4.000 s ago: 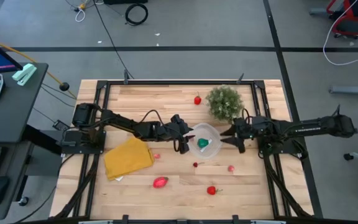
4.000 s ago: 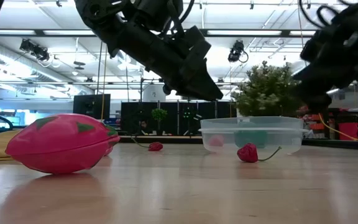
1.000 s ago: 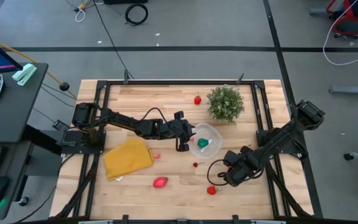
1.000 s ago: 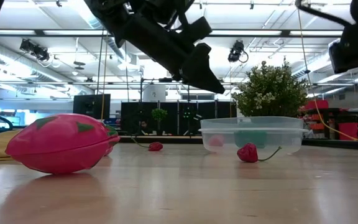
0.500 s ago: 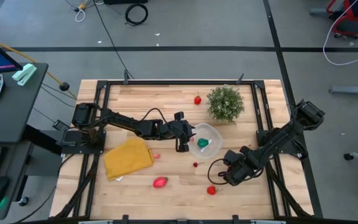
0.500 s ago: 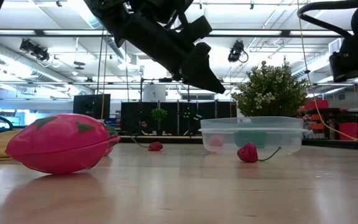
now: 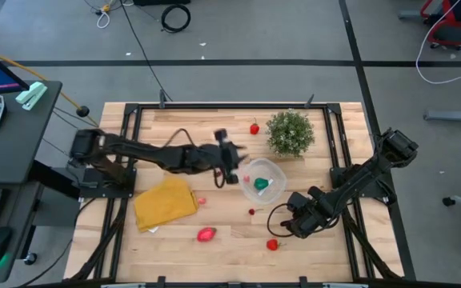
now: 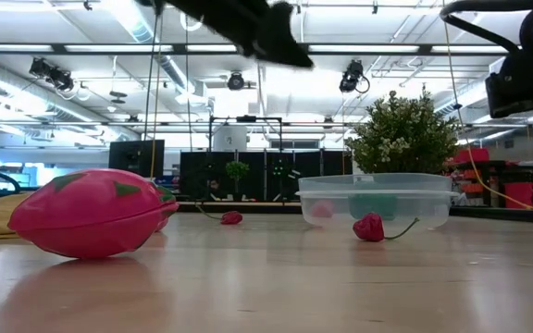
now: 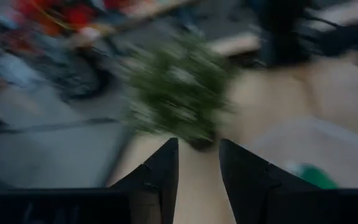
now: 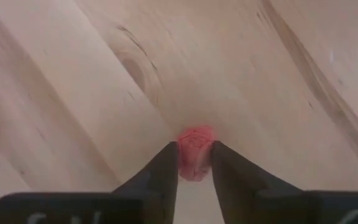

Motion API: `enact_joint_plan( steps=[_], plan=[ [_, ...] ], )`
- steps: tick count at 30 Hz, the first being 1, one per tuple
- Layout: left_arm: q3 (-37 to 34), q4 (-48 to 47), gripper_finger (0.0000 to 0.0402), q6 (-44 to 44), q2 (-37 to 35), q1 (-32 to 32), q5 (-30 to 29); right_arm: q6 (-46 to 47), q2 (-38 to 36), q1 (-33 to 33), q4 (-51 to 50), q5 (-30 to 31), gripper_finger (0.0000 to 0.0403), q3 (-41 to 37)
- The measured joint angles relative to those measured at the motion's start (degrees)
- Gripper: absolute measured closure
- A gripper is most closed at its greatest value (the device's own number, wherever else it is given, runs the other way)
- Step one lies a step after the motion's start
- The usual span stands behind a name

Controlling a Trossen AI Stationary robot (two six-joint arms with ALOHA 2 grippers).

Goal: Pick and placing Produce into tupperware
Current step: Put the peach into the transparent bin

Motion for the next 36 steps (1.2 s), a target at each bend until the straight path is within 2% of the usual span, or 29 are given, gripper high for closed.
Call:
enact_joint_plan(
  steps=[4,9,17,20,22,27,36],
  plan=[
    [0.02,-0.36,0.0286,4.43,-5.63,0.09,-5.8,-0.04,0.0,-0.66,0.08,3.36,0.0343,0.53],
    [0.02,-1.92,0.0286,6.34,-11.19,0.2,-9.44,-1.4,0.0,-2.28,1.92,15.2,0.0362,3.71],
    [0.02,-10.44,0.029,6.0,-16.44,0.2,-12.63,-20.76,-0.04,-6.79,8.85,28.69,0.0363,9.97],
    [0.0,-12.51,0.0291,5.77,-16.93,0.2,-13.21,-26.27,-0.04,-10.41,8.74,30.93,0.0364,11.12],
    [0.0,-13.44,0.029,5.77,-16.99,0.2,-13.27,-29.44,-0.04,-13.34,8.84,29.18,0.0364,11.28],
    [0.0,-20.24,0.0286,3.75,-16.99,0.2,-13.29,-34.86,-0.04,-19.6,8.62,14.98,0.0354,11.26],
    [0.0,-34.68,0.0293,-8.17,-16.99,0.2,-13.33,-42.12,-0.04,-22.3,8.65,5.82,0.0316,11.26]
  ],
)
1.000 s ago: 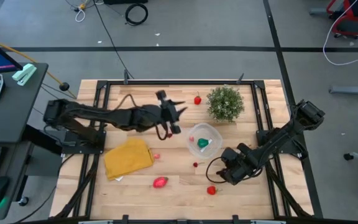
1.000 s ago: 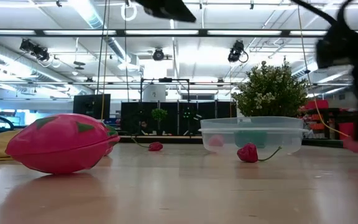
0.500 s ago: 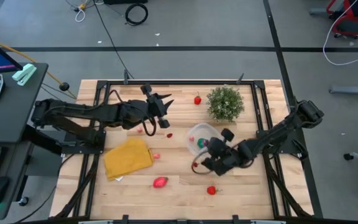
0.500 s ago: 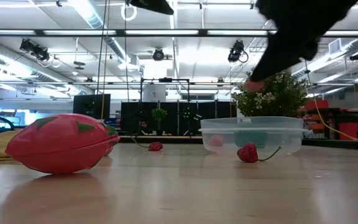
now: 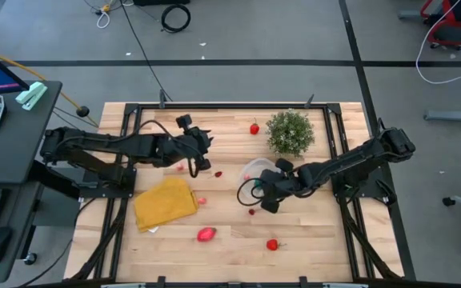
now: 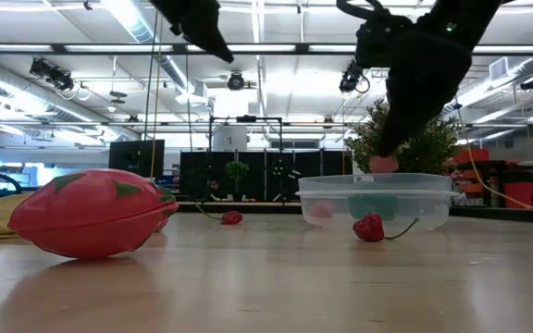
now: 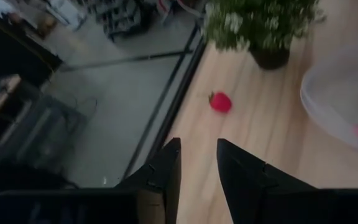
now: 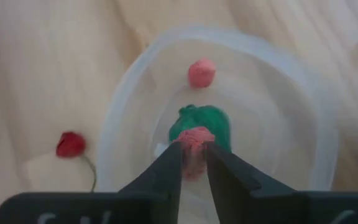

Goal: Pick and placing Produce into tupperware
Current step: Put the peach into the transparent bin, then put the strawberry into the transparent bin

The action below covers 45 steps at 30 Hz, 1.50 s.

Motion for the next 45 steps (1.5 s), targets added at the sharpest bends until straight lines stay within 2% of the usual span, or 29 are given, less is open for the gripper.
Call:
enact_joint_plan(
  steps=[9,14,20,25,31,36,40,42,45],
  plan=[
    [0.0,-9.06,0.0294,-8.7,0.0,0.0,0.05,-15.93,0.0,0.02,3.14,1.45,0.0301,0.0],
    [0.0,-9.84,0.0294,-11.45,0.19,-0.19,0.34,-17.61,0.0,0.01,7.56,3.55,0.0304,0.0],
    [0.0,-16.94,0.029,-7.35,0.28,-0.2,9.43,-19.32,0.02,-0.02,9.64,3.58,0.0296,0.0],
    [-0.02,-20.49,0.0265,-9.86,0.28,0.0,9.91,-19.8,0.02,-1.41,12.26,3.75,0.0271,0.0],
    [-0.02,-11.68,0.0224,-18.02,1.26,0.31,10.03,-20.3,0.02,-3.78,13.49,5.08,0.0231,0.0],
    [-0.02,-0.81,0.0208,-19.18,4.93,3.99,10.4,-18.05,0.02,-5.86,13.28,5.27,0.0213,0.0],
    [-0.02,6.77,0.0211,-19.39,9.99,10.55,19.6,-11.21,0.02,-6.52,12.83,5.0,0.0212,0.0],
    [-0.02,11.8,0.0216,-19.4,12.96,14.22,24.41,-6.93,-0.02,-6.51,11.48,1.13,0.0215,0.0],
    [-0.01,19.77,0.0224,-20.46,17.37,19.51,28.41,-2.07,-1.01,-5.73,5.84,-6.87,0.0219,0.0]
  ],
)
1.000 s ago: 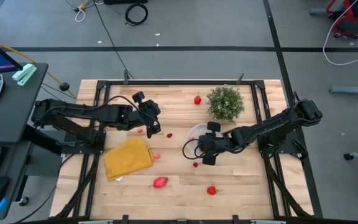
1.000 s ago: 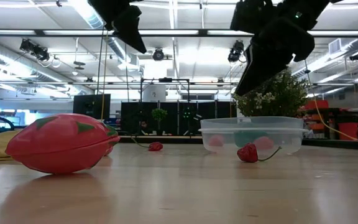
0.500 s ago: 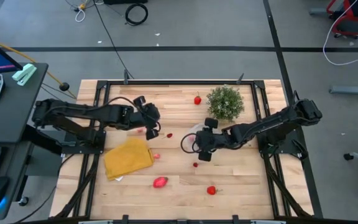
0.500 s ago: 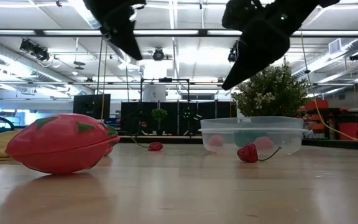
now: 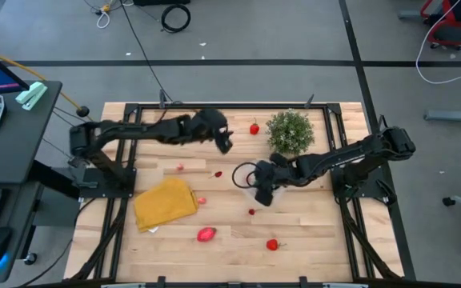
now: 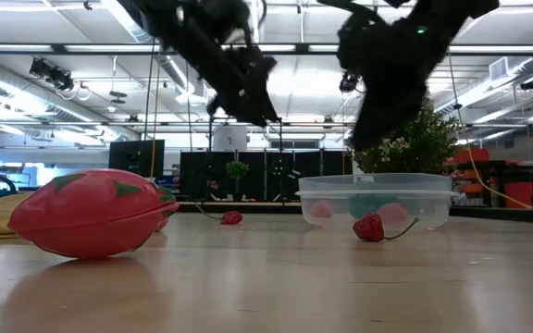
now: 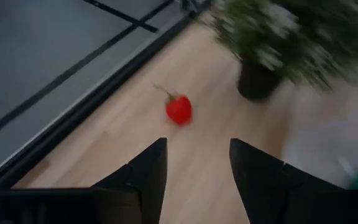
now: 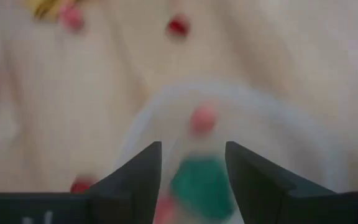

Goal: Pick and placing Produce into tupperware
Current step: Put the strawberry into the transparent bin

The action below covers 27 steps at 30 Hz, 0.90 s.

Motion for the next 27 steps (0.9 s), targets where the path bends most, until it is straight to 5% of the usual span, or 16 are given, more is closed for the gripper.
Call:
enact_joint_plan(
  steps=[7,15,27],
  plan=[
    [-0.01,12.99,0.0229,-6.94,9.97,9.34,12.84,8.81,-1.93,5.92,-15.61,-0.79,0.0226,-0.02],
    [1.1,31.8,0.0229,-16.45,20.55,11.72,19.92,4.77,-4.91,7.68,-17.0,0.08,0.0226,-0.02],
    [13.84,18.15,0.023,-13.7,21.26,10.76,18.73,1.83,-13.8,7.69,-16.58,8.25,0.0229,-0.02]
  ],
)
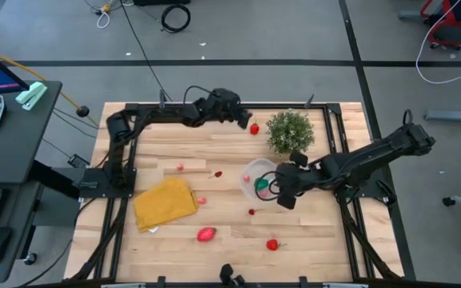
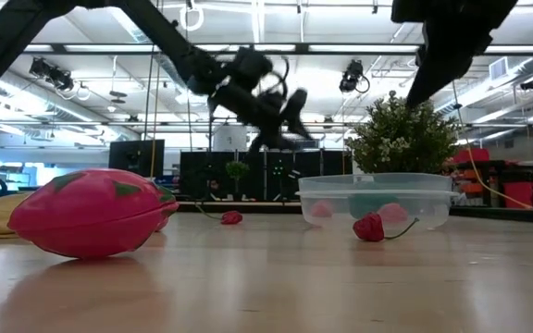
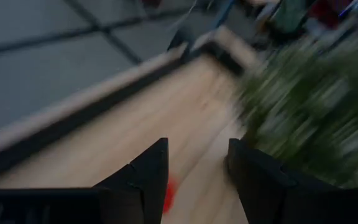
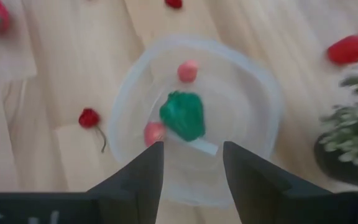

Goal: Pick and placing Produce into tupperware
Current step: Put the strawberry into the transparent bin

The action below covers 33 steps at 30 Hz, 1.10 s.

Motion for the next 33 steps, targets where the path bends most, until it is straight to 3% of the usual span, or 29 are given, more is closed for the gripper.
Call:
enact_joint_plan(
  steps=[2,9,18,23,33],
  plan=[
    [3.61,-2.85,0.023,-0.16,-0.3,-0.02,0.18,-0.08,-1.08,0.0,-0.17,0.93,0.0229,0.0],
    [15.62,-30.46,0.023,1.56,0.63,0.01,0.26,-0.61,-1.76,0.0,-0.55,1.54,0.0229,0.0],
    [16.86,-30.95,0.023,-5.16,4.51,-0.14,0.28,0.52,-1.39,0.0,-0.5,1.54,0.0229,0.0],
    [17.12,-26.73,0.023,-11.2,9.24,0.87,1.78,0.52,-1.39,0.0,-0.45,1.52,0.0229,0.0],
    [24.24,-28.2,0.0259,-14.6,9.19,3.59,6.36,-0.48,-1.39,0.0,-0.44,1.54,0.0229,0.0]
  ],
)
